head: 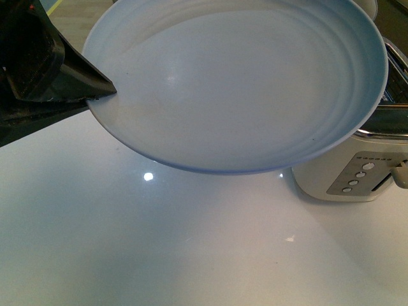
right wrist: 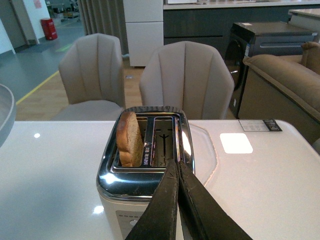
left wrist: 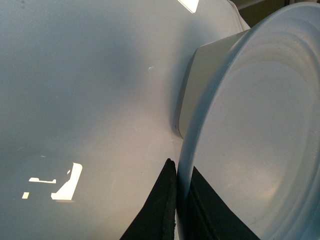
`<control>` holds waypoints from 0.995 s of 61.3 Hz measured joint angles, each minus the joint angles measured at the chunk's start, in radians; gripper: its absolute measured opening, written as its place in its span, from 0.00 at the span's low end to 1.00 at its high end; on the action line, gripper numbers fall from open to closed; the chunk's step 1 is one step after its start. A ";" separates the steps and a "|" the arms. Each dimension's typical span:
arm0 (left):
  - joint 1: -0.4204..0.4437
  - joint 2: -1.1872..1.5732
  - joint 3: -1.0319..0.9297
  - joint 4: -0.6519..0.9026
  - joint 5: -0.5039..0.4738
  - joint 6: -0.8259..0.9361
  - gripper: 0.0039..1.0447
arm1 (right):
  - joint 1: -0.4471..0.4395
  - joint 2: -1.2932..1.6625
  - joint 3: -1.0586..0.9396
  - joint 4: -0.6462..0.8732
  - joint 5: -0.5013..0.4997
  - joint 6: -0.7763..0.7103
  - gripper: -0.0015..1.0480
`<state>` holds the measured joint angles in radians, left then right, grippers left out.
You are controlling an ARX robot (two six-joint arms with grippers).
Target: Left arm holds plate, right arm toasts bread
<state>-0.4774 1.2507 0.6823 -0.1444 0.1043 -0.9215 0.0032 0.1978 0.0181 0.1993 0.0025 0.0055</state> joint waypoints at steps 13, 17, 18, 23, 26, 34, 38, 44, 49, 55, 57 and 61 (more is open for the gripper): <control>0.000 -0.001 -0.001 0.000 0.000 0.000 0.02 | 0.000 -0.139 0.000 -0.174 0.000 0.000 0.02; 0.000 -0.001 -0.002 0.000 -0.002 0.000 0.02 | 0.000 -0.187 0.000 -0.194 -0.001 0.000 0.02; 0.000 -0.002 -0.002 0.000 -0.001 0.000 0.02 | 0.000 -0.188 0.000 -0.195 0.000 0.000 0.02; 0.000 -0.003 -0.003 0.000 0.000 0.001 0.02 | 0.000 -0.189 0.000 -0.196 -0.001 0.000 0.02; 0.000 -0.003 -0.004 0.000 -0.001 0.001 0.02 | 0.000 -0.190 0.000 -0.197 0.000 -0.001 0.03; 0.000 -0.006 -0.005 0.000 0.001 0.001 0.02 | 0.000 -0.192 0.000 -0.198 -0.001 -0.002 0.22; 0.000 -0.006 -0.006 0.000 0.000 0.001 0.02 | 0.000 -0.192 0.000 -0.198 0.000 -0.002 0.31; 0.001 -0.007 -0.008 0.000 0.000 0.001 0.02 | 0.000 -0.192 0.000 -0.198 0.000 -0.002 0.46; 0.001 -0.008 -0.009 0.000 0.002 0.001 0.02 | 0.000 -0.192 0.000 -0.198 0.000 -0.002 0.61; 0.003 -0.008 -0.009 0.000 0.002 0.001 0.02 | 0.000 -0.192 0.000 -0.198 0.000 -0.002 0.79; 0.003 -0.008 -0.009 0.000 0.003 0.001 0.02 | 0.000 -0.192 0.000 -0.198 0.000 -0.002 0.84; 0.005 -0.009 -0.009 0.001 0.005 0.001 0.02 | 0.000 -0.192 0.000 -0.198 0.000 -0.001 0.93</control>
<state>-0.4728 1.2415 0.6735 -0.1432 0.1093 -0.9207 0.0032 0.0063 0.0185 0.0013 0.0021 0.0044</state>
